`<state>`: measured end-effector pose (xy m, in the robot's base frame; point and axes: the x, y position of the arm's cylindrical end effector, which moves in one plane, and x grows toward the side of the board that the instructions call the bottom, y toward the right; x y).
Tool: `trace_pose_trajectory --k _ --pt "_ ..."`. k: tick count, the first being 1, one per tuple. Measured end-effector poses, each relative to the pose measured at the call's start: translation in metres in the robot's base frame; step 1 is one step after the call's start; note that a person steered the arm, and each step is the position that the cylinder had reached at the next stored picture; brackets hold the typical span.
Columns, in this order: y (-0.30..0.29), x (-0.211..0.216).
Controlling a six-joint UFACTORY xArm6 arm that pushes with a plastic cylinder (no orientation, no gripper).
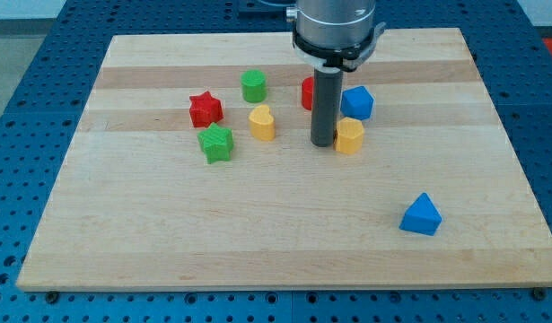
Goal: Slide the hexagon towards the right center of the board
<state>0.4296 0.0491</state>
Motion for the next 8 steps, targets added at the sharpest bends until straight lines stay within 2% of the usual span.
trace_pose_trajectory --k 3,5,8 --pt "0.071 0.0" --pt "0.087 0.0" --pt "-0.001 -0.04"
